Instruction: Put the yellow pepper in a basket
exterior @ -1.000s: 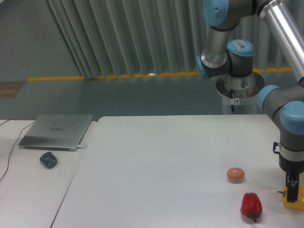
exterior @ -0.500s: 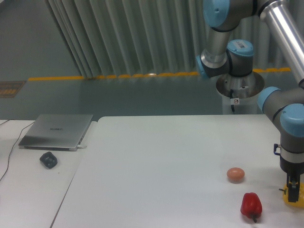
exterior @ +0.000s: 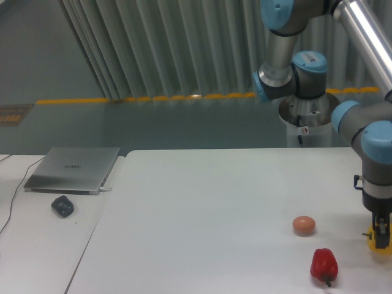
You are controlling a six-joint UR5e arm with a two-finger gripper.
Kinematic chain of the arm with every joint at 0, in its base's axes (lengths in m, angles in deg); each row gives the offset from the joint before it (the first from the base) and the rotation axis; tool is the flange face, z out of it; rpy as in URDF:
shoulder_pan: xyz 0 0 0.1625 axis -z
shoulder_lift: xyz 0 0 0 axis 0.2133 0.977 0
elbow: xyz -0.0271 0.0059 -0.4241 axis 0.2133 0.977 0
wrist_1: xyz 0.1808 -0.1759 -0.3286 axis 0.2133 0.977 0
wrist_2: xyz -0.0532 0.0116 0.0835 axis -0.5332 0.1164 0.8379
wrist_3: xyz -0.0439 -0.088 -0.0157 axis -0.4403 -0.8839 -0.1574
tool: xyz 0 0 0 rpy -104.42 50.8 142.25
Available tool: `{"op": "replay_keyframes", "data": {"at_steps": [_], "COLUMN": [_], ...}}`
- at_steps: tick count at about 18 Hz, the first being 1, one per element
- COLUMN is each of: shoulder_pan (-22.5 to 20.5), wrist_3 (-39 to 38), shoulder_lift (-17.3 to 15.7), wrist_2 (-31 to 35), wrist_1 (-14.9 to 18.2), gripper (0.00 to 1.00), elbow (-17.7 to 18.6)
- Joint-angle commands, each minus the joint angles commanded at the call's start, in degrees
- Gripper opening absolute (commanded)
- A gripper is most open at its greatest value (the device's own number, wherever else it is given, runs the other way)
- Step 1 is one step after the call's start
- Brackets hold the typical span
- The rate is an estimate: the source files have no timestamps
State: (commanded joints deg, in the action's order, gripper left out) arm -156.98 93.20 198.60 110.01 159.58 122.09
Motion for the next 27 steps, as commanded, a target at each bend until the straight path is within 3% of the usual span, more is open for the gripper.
{"op": "replay_keyframes", "data": {"at_steps": [3, 6, 14, 16, 20, 22, 23, 24, 25, 27], "shoulder_pan": [-2.55, -5.45, -12.04, -13.1, -13.19, -13.37, -13.28, -13.28, -13.28, -13.72], "wrist_3": [0.17, 2.88, 24.06, 30.63, 32.96, 32.96, 32.96, 32.87, 32.17, 32.08], "shoulder_lift": [-2.02, -2.91, -3.7, -3.26, -2.65, -2.65, -2.56, -2.47, -2.56, -2.73], "wrist_2": [0.0, -0.17, 0.0, 2.53, 5.54, 5.54, 5.54, 5.45, 5.19, 5.01], "wrist_1": [5.62, 9.24, 9.16, 8.63, 5.56, 5.55, 5.55, 5.64, 5.73, 5.2], "gripper": [0.48, 0.48, 0.48, 0.48, 0.5, 0.63, 0.81, 0.93, 1.0, 1.0], "elbow": [-0.97, -2.2, -2.29, -2.38, -1.41, -1.41, -1.41, -1.32, -0.89, -0.36]}}
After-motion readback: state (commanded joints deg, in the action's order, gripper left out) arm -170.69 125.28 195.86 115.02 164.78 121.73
